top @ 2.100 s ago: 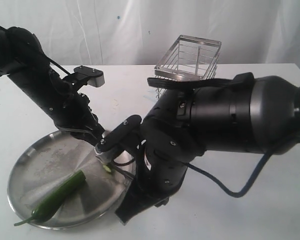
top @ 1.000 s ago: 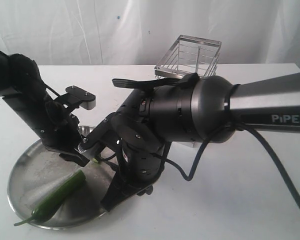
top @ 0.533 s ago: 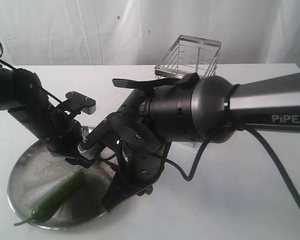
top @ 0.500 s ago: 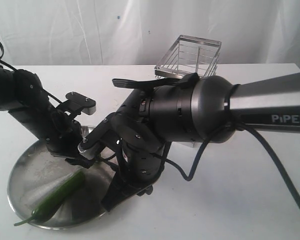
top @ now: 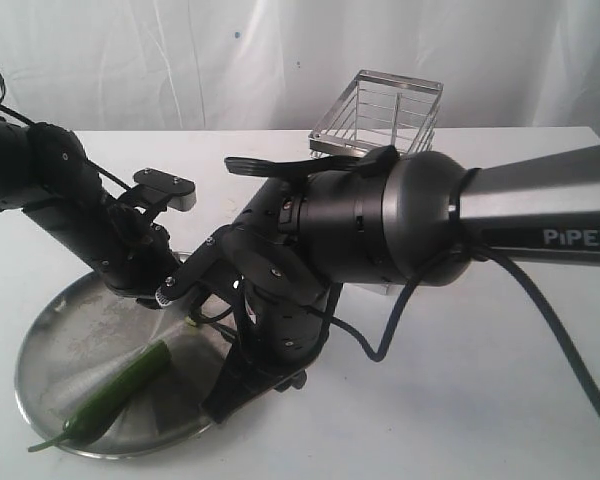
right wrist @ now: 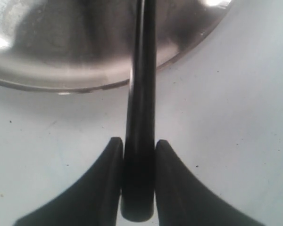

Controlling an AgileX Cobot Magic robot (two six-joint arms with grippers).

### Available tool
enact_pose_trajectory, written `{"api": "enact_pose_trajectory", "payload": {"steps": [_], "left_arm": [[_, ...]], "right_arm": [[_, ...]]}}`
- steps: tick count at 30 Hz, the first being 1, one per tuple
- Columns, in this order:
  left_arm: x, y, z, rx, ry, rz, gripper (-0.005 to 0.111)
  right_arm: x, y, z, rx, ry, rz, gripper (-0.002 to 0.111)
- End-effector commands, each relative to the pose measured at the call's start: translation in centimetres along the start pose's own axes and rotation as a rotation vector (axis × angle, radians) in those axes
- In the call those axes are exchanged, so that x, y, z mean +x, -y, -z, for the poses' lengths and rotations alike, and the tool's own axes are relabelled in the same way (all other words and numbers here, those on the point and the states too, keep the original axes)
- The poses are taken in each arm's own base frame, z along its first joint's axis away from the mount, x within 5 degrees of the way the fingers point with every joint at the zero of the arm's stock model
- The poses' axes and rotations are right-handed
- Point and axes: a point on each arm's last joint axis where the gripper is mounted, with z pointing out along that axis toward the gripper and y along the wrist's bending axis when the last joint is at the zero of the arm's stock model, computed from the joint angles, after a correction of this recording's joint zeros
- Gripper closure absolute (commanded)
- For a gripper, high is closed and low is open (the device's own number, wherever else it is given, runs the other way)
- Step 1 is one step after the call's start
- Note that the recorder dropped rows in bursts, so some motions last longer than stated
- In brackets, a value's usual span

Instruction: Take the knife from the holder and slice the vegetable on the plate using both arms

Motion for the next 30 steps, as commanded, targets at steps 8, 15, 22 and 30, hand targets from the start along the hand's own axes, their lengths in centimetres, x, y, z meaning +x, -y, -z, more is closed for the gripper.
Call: {"api": "enact_pose_trajectory", "payload": {"steps": [8,15,22,30], "left_arm": [[-0.2,0.4,0.2,0.031,0.010,0.035,0.107],[-0.5,0.6,0.0,0.052,0.048,0.038,0.107],[-0.2,0.9,-2.2,0.061,0.002,0.014,0.107],[0.2,1.3,-3.4,0.073,-0.033,-0.002,0.107]], "right_arm": [[-0.2,0.1,0.2,0.000,0.011,0.012,0.108],[-0.2,0.1,-0.1,0.000,0.005,0.014,0.108],[-0.2,-0.1,-0.6,-0.012,-0.011,0.006,0.108],[0.0,0.4,-0.7,-0.030,-0.035,-0.038,0.108]]}}
